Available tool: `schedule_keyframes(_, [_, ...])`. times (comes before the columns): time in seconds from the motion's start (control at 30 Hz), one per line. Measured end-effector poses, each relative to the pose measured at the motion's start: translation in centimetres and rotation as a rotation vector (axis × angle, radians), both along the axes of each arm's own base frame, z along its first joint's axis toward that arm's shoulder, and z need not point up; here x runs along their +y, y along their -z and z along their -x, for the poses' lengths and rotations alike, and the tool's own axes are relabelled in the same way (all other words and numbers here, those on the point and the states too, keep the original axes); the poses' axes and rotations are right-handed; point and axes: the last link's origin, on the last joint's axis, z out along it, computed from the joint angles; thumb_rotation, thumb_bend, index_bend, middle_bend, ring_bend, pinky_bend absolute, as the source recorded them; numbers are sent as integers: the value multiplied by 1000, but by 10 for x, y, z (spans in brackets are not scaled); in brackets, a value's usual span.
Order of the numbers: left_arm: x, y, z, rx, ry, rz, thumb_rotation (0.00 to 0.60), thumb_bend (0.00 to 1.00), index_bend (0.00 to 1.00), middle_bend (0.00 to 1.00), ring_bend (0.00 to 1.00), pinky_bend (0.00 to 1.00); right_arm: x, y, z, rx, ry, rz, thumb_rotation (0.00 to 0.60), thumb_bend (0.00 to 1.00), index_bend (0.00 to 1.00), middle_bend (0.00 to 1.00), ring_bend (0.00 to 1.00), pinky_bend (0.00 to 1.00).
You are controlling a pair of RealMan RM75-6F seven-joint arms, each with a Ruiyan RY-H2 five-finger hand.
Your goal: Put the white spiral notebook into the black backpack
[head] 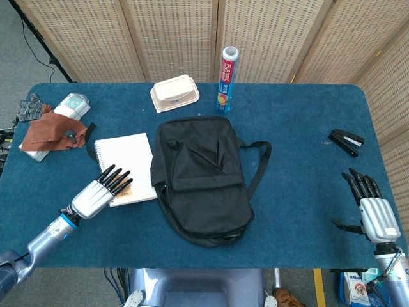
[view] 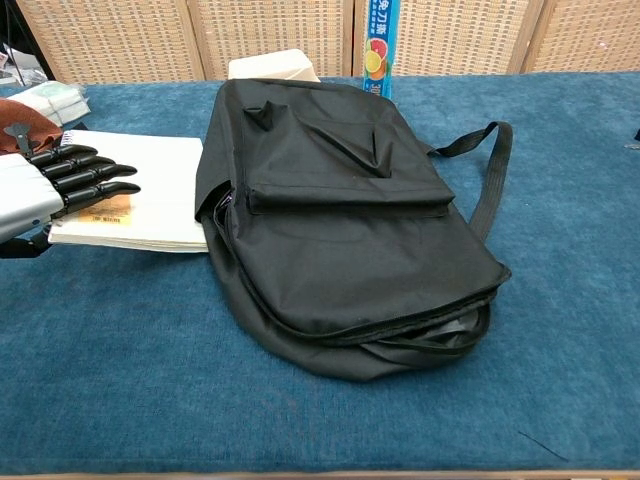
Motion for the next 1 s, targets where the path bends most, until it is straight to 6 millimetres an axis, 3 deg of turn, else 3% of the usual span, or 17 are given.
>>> schedule_keyframes(0.03, [0,0,0,2,-1,0,600,928,28,122,106,192,0,0,0,-1,0,-1,600,0,0,0,0,0])
schedule_keyframes(0.1, [0,2,-2,3,-1,0,600,927,169,283,226,302,0,0,0,-1,0,0,600,0,0,0,0,0])
schedule_keyframes(0.17, [1,2,-3,3,2,-1,600,925,387,445,340,414,0,-1,0,-3,1,0,600,0,0,0,0,0])
schedule_keyframes(0.27, [1,0,-5,-10,6,-7,600,920,565,586,442,507,0,-1,0,-2,1,1,600,0,0,0,0,0])
schedule_keyframes(0.37, [2,-2,-6,-27,15,-16,600,920,666,656,495,547,0,-1,0,-2,1,0,600,0,0,0,0,0])
schedule_keyframes(0.67, [8,-15,-14,-86,48,-71,600,920,723,694,518,562,0,1,1,-2,4,-9,600,0,0,0,0,0])
schedule_keyframes(1.0, [26,-52,-33,-193,110,-178,600,921,738,706,532,575,-5,4,1,3,-42,-189,600,0,0,0,0,0])
